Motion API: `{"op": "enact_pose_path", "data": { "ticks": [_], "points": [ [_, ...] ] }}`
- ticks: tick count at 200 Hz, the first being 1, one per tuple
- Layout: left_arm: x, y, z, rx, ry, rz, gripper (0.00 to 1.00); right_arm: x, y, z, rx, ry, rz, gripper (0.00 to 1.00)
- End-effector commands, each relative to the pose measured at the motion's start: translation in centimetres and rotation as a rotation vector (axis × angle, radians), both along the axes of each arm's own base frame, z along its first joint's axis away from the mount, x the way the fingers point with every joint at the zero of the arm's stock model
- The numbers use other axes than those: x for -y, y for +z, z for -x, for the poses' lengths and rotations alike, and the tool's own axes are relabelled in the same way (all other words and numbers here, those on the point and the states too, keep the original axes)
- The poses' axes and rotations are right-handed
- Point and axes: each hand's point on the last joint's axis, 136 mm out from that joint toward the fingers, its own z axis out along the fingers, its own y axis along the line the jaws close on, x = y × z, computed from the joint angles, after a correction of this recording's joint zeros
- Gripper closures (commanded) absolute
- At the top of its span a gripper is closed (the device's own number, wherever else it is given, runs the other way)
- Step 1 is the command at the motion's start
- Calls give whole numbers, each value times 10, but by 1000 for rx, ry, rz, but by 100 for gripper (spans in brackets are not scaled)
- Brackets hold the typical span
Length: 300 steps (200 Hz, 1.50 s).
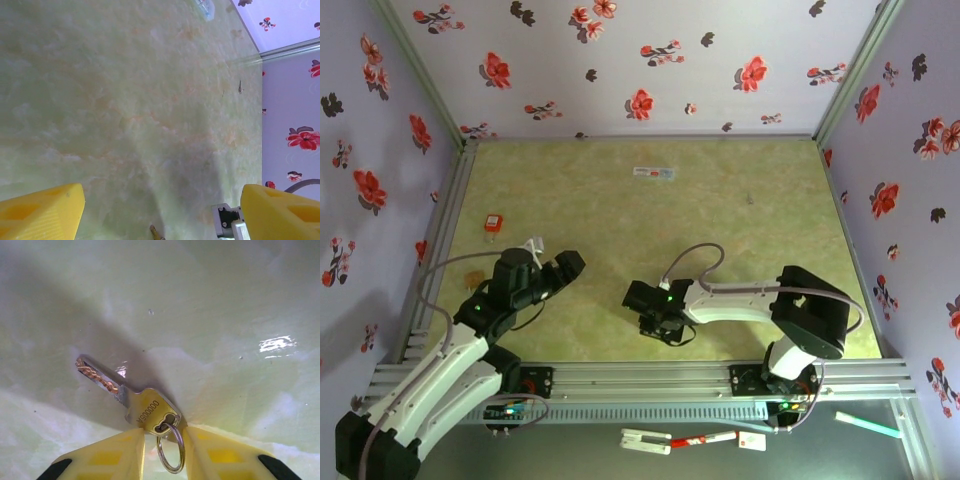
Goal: Unlock with the key
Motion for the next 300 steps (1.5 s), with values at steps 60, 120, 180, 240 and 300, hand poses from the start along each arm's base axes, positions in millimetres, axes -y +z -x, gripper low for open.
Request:
{"op": "enact_pose_path", "data": {
  "ticks": [60, 120, 180, 240, 300],
  "points": [
    [2, 2, 0, 21, -15, 29, 18, 36, -17, -5, -19, -21, 149, 96],
    [16, 5, -5, 13, -42, 95, 19, 45, 4, -10, 32, 27, 154, 100],
    [51, 1, -3, -123, -55, 324, 18, 38, 39, -22, 122, 73, 90, 100],
    [78, -3, 12, -305, -22, 489, 16, 8, 87, -44, 248, 107, -42, 100],
    [111, -11, 19, -470, 30, 692, 12, -31, 128, -62, 364, 136, -209, 100]
  ]
}}
